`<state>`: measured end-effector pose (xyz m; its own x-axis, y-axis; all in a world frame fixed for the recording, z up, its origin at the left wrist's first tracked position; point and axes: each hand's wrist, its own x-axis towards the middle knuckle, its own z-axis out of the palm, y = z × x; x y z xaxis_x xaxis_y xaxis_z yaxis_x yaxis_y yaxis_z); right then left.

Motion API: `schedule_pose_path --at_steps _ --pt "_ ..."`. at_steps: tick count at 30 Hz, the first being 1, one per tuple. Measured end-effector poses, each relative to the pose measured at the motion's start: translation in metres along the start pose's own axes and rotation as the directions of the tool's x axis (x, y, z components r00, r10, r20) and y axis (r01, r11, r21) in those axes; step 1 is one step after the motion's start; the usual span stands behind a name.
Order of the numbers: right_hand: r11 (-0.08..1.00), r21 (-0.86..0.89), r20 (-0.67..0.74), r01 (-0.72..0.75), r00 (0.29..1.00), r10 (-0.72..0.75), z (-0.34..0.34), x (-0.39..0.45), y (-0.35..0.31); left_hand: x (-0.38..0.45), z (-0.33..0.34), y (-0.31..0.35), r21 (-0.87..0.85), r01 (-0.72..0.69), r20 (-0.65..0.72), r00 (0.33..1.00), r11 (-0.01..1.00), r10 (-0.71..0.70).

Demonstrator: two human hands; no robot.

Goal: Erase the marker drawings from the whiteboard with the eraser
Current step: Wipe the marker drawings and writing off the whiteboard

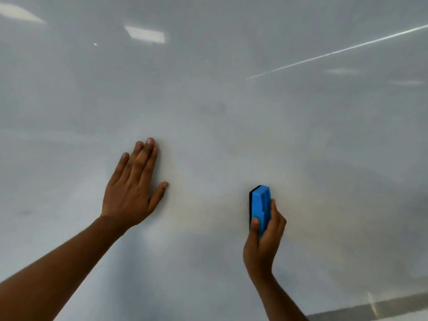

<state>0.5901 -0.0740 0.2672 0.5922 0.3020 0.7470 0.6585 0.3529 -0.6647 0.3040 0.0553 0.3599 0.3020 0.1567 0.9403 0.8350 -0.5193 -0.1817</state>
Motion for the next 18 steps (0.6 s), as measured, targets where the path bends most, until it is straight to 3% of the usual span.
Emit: schedule_pose_path --at_steps 4,7,11,14,16,18 --pt "0.991 0.062 -0.252 -0.122 0.958 0.134 -0.003 0.092 -0.022 0.031 -0.011 -0.02 0.033 -0.004 -0.035 0.999 0.999 0.005" --pt "0.996 0.076 -0.367 -0.049 0.927 0.074 0.004 0.153 -0.059 0.059 -0.022 -0.043 0.06 0.026 -0.063 0.998 0.998 -0.022" --pt "0.989 0.028 -0.395 0.144 0.911 -0.121 0.043 0.186 -0.128 0.08 -0.031 -0.065 0.096 0.004 -0.083 0.997 0.995 0.004" --pt "0.937 -0.082 -0.296 0.338 0.89 -0.347 0.089 0.153 -0.165 0.08 -0.027 -0.069 0.112 -0.021 -0.107 0.994 0.994 0.033" --pt "0.864 -0.094 -0.081 0.495 0.861 -0.502 0.11 0.109 -0.176 0.084 -0.028 -0.068 0.106 -0.019 -0.103 0.994 0.994 0.03" --pt "0.762 -0.029 0.188 0.647 0.752 -0.632 0.111 0.072 -0.173 0.084 -0.038 -0.067 0.058 -0.038 -0.086 0.995 0.998 0.043"
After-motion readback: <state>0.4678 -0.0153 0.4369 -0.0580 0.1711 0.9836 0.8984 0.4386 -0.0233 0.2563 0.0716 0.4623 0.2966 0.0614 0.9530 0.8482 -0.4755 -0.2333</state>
